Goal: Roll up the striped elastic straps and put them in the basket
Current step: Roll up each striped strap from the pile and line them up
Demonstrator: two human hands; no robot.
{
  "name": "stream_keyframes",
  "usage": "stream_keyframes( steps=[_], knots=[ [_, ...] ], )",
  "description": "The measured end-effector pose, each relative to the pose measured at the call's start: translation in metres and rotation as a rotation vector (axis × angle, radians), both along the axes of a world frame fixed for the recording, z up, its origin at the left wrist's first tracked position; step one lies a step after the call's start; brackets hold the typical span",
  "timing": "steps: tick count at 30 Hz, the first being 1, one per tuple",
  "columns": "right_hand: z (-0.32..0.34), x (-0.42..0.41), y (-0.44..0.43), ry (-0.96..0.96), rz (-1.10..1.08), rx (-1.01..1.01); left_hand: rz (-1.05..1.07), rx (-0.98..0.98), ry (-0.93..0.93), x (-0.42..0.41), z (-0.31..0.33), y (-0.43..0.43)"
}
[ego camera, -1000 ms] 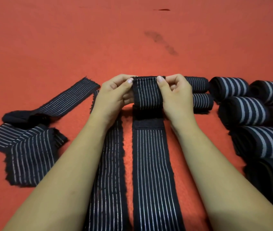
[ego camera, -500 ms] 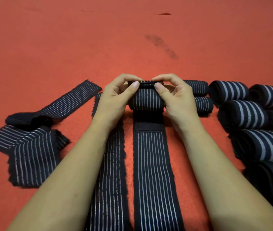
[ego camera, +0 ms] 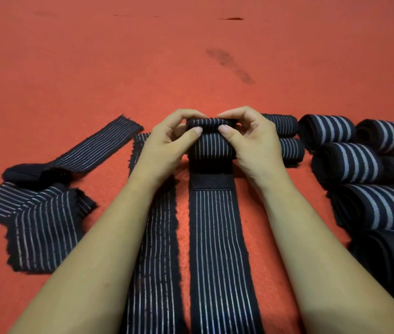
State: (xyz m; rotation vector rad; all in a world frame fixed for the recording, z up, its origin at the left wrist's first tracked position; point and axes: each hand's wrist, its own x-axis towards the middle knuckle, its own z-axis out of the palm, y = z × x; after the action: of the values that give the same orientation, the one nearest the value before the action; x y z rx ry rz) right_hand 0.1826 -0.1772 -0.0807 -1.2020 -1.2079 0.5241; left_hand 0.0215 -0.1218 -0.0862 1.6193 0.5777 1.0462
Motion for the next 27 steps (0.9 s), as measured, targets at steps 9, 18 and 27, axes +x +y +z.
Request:
stream_keyframes(
  steps=[9,18,27],
  knots=[
    [-0.003,-0.003,0.002,0.064,0.049,-0.037,0.018,0.05,-0.061,-0.0007,-0.0021,0.0049],
    [-0.0025,-0.0017,0.0009,0.072,0.109,-0.023,0.095,0.074,0.105,0.0026,-0.0002,-0.0019],
    [-0.003,-0.0046,-0.0006,0.103,0.119,-0.133,0.07,0.101,0.035,-0.0003,-0.0018,0.0027]
  ],
)
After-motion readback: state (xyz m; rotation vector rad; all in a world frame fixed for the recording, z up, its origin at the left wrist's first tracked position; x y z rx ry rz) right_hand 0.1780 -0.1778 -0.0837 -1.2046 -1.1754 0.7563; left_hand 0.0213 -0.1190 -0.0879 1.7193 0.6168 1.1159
